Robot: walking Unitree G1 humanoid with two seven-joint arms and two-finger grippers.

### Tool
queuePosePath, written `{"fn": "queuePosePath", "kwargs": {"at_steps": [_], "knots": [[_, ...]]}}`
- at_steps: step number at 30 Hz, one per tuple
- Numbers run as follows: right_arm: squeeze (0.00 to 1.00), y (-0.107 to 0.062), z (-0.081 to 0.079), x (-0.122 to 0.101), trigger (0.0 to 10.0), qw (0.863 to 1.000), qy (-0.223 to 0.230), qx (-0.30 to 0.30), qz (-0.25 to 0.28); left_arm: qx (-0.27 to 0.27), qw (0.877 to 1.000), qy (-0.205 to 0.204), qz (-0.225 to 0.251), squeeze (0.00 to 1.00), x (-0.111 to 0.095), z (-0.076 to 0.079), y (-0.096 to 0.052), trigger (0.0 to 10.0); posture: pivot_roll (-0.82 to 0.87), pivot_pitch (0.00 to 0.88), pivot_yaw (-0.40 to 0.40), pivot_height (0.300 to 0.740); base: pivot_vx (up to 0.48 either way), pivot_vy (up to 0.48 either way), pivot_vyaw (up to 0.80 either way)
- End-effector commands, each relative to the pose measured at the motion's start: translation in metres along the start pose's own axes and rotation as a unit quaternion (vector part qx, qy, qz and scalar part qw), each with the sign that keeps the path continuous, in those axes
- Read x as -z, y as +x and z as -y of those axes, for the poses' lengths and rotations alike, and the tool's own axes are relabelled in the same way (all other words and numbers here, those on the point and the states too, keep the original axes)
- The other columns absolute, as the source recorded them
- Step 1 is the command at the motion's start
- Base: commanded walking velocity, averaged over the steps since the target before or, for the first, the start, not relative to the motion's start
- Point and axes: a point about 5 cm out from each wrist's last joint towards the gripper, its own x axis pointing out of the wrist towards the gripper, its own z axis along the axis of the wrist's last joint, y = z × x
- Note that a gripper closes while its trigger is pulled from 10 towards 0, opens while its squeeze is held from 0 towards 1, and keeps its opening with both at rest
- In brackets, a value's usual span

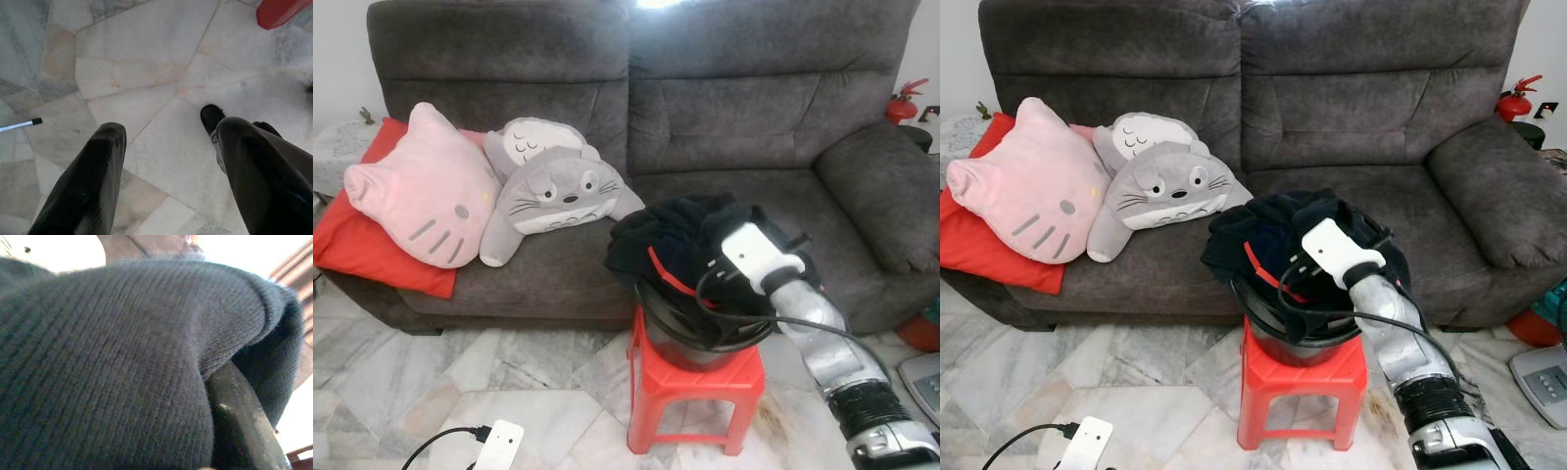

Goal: Hang hanger

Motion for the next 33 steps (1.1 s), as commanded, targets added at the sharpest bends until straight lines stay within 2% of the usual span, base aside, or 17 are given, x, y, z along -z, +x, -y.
{"fn": "queuePosePath", "kwargs": {"at_steps": [1,4,5,9,11,12,15,17,19,22,23,24,25,28,29,33], "knots": [[0.00,0.002,0.011,-0.016,10.0,1.000,-0.004,-0.010,0.018,0.000,1.000,0.004,-0.002,0.00,0.001,-0.004,0.000,10.0,-0.21,0.000,0.044,0.727,0.000,0.000,0.00],[0.00,0.002,0.015,-0.025,10.0,0.998,-0.026,-0.051,0.024,0.001,1.000,0.004,-0.002,0.00,0.001,-0.003,0.000,10.0,-0.21,0.000,0.046,0.727,0.000,0.000,0.00],[0.00,0.001,0.017,-0.030,10.0,0.995,-0.047,-0.087,0.028,0.002,1.000,0.004,-0.002,0.00,0.000,-0.003,0.000,10.0,-0.21,0.000,0.047,0.727,0.000,0.000,0.00],[0.00,0.000,0.023,-0.036,10.0,0.990,-0.069,-0.119,0.030,0.003,1.000,0.003,-0.003,0.00,0.000,-0.003,0.000,10.0,-0.21,0.000,0.047,0.727,0.000,0.000,0.00],[0.00,-0.003,0.029,-0.037,10.0,0.982,-0.090,-0.168,0.017,0.004,1.000,0.001,-0.003,0.00,0.000,-0.003,0.000,10.0,-0.22,0.000,0.050,0.727,0.000,0.000,0.00],[0.00,-0.008,0.029,-0.036,10.0,0.970,-0.116,-0.214,0.010,0.005,1.000,0.000,-0.003,0.00,-0.001,-0.003,0.000,10.0,-0.22,0.000,0.051,0.727,0.000,0.000,0.00],[0.00,-0.014,0.028,-0.033,10.0,0.954,-0.136,-0.266,0.002,0.006,1.000,-0.001,-0.002,0.00,-0.001,-0.003,0.000,10.0,-0.22,0.000,0.051,0.727,0.000,0.000,0.00],[0.00,-0.026,0.027,-0.029,10.0,0.934,-0.141,-0.329,-0.004,0.006,1.000,0.000,-0.002,0.00,-0.001,-0.003,0.000,10.0,-0.23,0.000,0.052,0.727,0.000,0.000,0.00],[0.00,-0.035,0.032,-0.028,10.0,0.924,-0.121,-0.362,-0.014,0.006,1.000,0.000,-0.002,0.00,-0.002,-0.004,0.000,10.0,-0.23,0.000,0.052,0.727,0.000,0.000,0.00],[0.00,-0.036,0.035,-0.029,10.0,0.924,-0.115,-0.365,-0.015,0.006,1.000,-0.001,-0.002,0.00,-0.002,-0.004,0.000,10.0,-0.23,0.000,0.051,0.727,0.000,0.000,0.00],[0.00,-0.038,0.040,-0.029,10.0,0.925,-0.109,-0.364,-0.015,0.006,1.000,-0.001,-0.001,0.00,-0.002,-0.004,0.000,10.0,-0.23,0.000,0.051,0.727,0.000,0.000,0.00],[0.00,-0.040,0.055,-0.033,10.0,0.932,-0.088,-0.352,-0.008,0.006,1.000,-0.001,0.000,0.00,-0.003,-0.005,0.000,10.0,-0.23,0.000,0.053,0.727,0.000,0.000,0.00],[0.00,-0.041,0.061,-0.035,10.0,0.935,-0.078,-0.346,-0.002,0.006,1.000,-0.001,0.000,0.00,-0.003,-0.005,0.000,10.0,-0.23,0.000,0.053,0.727,0.000,0.000,0.00],[0.00,-0.045,0.072,-0.048,10.0,0.939,-0.037,-0.339,0.042,0.006,1.000,0.000,0.001,0.00,-0.004,-0.005,0.001,10.0,-0.23,0.000,0.055,0.727,0.000,0.000,0.00],[0.00,-0.050,0.079,-0.059,10.0,0.937,-0.011,-0.339,0.079,0.007,1.000,0.000,0.001,0.00,-0.004,-0.005,0.001,10.0,-0.23,0.000,0.056,0.727,0.000,0.000,0.00],[0.00,-0.059,0.091,-0.072,10.0,0.931,0.024,-0.344,0.124,0.007,1.000,0.001,0.001,0.00,-0.004,-0.006,0.001,10.0,-0.24,0.000,0.058,0.727,0.000,0.000,0.00]]}}
